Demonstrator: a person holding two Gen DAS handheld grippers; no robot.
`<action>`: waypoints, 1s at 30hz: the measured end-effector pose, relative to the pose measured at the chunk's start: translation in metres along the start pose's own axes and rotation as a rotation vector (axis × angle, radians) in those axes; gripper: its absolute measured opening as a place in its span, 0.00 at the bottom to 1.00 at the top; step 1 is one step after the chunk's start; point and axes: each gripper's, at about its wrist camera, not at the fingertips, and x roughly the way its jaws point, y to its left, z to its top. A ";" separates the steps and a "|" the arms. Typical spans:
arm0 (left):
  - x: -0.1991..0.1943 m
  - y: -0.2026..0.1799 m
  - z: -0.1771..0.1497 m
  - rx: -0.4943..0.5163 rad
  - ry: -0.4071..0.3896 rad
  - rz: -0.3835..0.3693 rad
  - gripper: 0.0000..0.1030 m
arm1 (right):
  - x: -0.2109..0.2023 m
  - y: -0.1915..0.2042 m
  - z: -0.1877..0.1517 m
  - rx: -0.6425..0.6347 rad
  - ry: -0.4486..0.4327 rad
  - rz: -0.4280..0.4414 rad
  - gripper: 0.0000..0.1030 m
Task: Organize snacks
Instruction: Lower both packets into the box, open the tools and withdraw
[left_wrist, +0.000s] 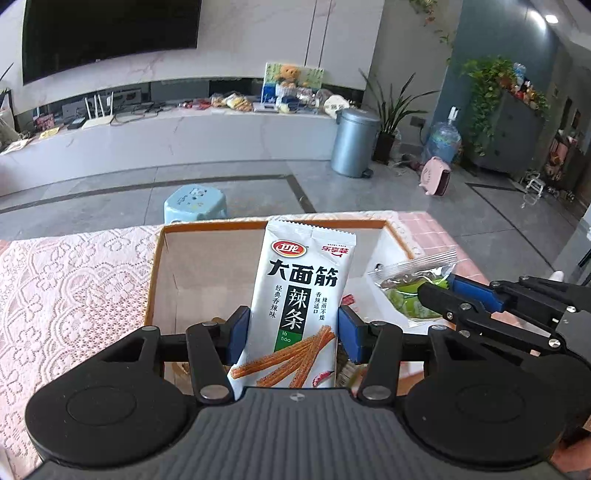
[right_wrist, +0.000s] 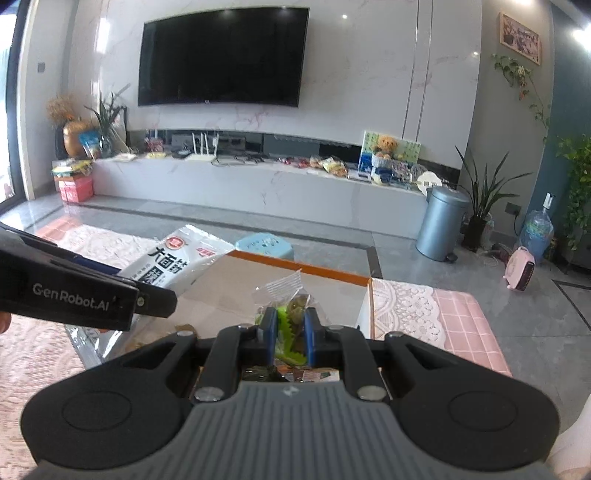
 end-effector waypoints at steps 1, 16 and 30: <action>0.007 0.002 0.001 -0.008 0.008 0.000 0.56 | 0.007 0.000 -0.001 -0.004 0.008 -0.005 0.11; 0.072 0.009 -0.003 -0.013 0.164 0.021 0.56 | 0.087 0.009 -0.015 -0.120 0.155 -0.016 0.11; 0.089 0.003 -0.004 0.032 0.248 0.089 0.57 | 0.113 0.009 -0.030 -0.134 0.250 -0.021 0.11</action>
